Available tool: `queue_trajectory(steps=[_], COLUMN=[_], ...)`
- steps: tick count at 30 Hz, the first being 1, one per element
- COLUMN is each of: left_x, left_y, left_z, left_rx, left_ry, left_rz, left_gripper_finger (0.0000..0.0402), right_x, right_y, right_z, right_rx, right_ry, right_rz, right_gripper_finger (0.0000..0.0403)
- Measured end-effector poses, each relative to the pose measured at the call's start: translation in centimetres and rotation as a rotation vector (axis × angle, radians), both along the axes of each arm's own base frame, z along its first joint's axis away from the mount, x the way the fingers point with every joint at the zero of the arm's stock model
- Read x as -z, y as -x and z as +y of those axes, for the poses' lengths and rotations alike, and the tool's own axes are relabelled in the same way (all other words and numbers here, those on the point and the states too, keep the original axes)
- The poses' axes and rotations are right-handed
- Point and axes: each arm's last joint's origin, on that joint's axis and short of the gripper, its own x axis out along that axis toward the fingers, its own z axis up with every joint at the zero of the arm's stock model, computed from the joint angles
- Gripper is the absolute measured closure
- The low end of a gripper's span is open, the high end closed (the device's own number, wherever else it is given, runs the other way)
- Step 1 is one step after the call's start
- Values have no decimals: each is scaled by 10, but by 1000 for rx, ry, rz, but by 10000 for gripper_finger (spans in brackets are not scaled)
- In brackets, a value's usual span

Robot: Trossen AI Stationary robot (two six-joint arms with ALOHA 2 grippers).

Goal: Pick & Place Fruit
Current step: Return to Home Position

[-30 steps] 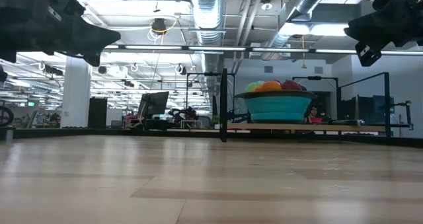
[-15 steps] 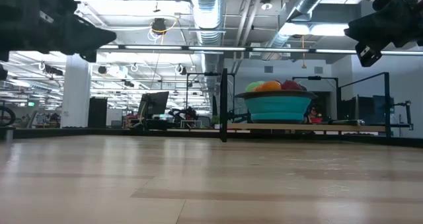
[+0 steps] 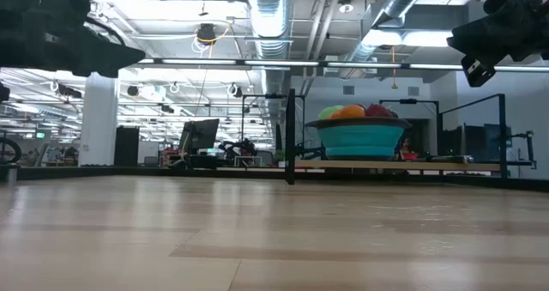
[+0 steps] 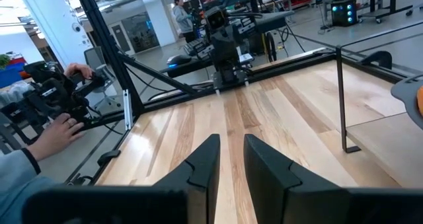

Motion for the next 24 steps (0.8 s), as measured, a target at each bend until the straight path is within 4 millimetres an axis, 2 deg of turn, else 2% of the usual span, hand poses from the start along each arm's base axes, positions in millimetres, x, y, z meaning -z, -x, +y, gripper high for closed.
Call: queue_trajectory(steps=[5, 24], left_x=[0, 2], left_y=[0, -3], left_z=[0, 1], left_rx=[0, -6], left_ry=[55, 53], left_rz=[-7, 20], left_gripper_finger=[393, 393], right_x=[0, 0], right_y=[0, 0], right_z=[0, 0], right_rx=[0, 0], right_ry=[0, 0], right_rz=[0, 0], right_gripper_finger=[340, 340])
